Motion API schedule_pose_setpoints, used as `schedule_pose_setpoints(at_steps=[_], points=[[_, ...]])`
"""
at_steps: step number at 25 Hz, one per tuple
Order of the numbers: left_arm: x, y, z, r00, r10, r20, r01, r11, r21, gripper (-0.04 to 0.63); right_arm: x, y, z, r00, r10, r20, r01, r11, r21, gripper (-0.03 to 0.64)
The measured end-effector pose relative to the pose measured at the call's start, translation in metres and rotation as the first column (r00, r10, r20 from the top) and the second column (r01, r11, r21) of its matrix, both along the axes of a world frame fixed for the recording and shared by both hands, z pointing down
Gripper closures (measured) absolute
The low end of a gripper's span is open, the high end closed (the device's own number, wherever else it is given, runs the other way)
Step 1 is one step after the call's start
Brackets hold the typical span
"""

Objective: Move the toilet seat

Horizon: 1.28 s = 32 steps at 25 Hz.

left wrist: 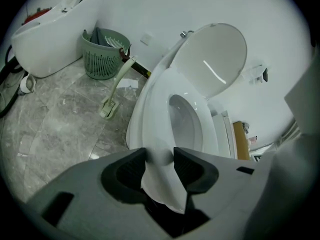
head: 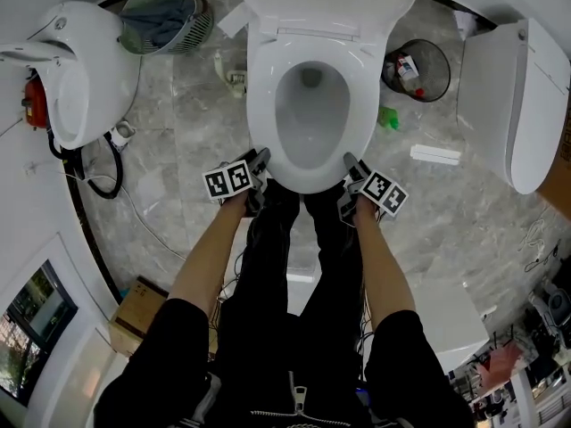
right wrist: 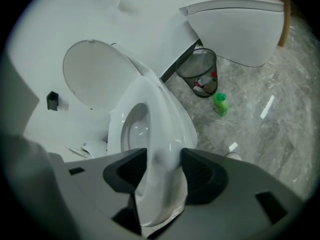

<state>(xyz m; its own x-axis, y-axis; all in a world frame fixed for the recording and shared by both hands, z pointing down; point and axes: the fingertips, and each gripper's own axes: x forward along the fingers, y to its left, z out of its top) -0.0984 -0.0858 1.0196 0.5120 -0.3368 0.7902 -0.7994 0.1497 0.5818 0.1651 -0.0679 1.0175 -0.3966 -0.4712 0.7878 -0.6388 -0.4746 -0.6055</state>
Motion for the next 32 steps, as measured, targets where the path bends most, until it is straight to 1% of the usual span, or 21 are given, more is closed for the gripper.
schedule_pose_setpoints(at_steps=[2, 6, 9, 15, 19, 21, 23, 27, 30, 32], points=[[-0.001, 0.000, -0.016, 1.000, -0.010, 0.001, 0.010, 1.000, 0.004, 0.425, 0.001, 0.000, -0.016, 1.000, 0.001, 0.022, -0.001, 1.000, 0.002, 0.416], [0.000, -0.007, -0.055, 0.999, -0.049, -0.002, 0.049, 0.998, 0.026, 0.425, 0.007, -0.002, -0.051, 0.998, -0.007, 0.058, 0.008, 1.000, -0.004, 0.462], [0.000, -0.015, -0.086, 0.996, -0.085, -0.005, 0.085, 0.995, 0.044, 0.425, 0.009, -0.009, -0.082, 0.995, -0.021, 0.096, 0.021, 1.000, -0.004, 0.457], [0.001, -0.046, -0.149, 0.986, -0.168, -0.023, 0.169, 0.981, 0.096, 0.423, 0.011, -0.037, -0.144, 0.986, -0.080, 0.149, 0.076, 0.997, 0.035, 0.456], [0.005, -0.063, -0.181, 0.978, -0.207, 0.008, 0.205, 0.975, 0.091, 0.420, 0.015, -0.052, -0.179, 0.976, -0.119, 0.184, 0.115, 0.993, 0.035, 0.461], [0.007, -0.073, -0.194, 0.974, -0.224, 0.023, 0.221, 0.971, 0.095, 0.417, 0.017, -0.061, -0.192, 0.974, -0.124, 0.191, 0.119, 0.992, 0.039, 0.456], [0.005, -0.082, -0.205, 0.965, -0.261, 0.015, 0.258, 0.960, 0.108, 0.419, 0.017, -0.069, -0.202, 0.972, -0.119, 0.204, 0.111, 0.992, 0.052, 0.454], [0.005, -0.098, -0.224, 0.940, -0.340, -0.037, 0.342, 0.932, 0.122, 0.414, 0.020, -0.083, -0.221, 0.968, -0.112, 0.225, 0.097, 0.992, 0.080, 0.436], [0.003, -0.115, -0.241, 0.919, -0.388, -0.074, 0.395, 0.908, 0.139, 0.407, 0.021, -0.100, -0.238, 0.963, -0.073, 0.259, 0.045, 0.993, 0.113, 0.433], [0.001, -0.131, -0.253, 0.906, -0.411, -0.105, 0.423, 0.893, 0.157, 0.402, 0.021, -0.115, -0.250, 0.963, -0.045, 0.266, 0.010, 0.991, 0.131, 0.433]])
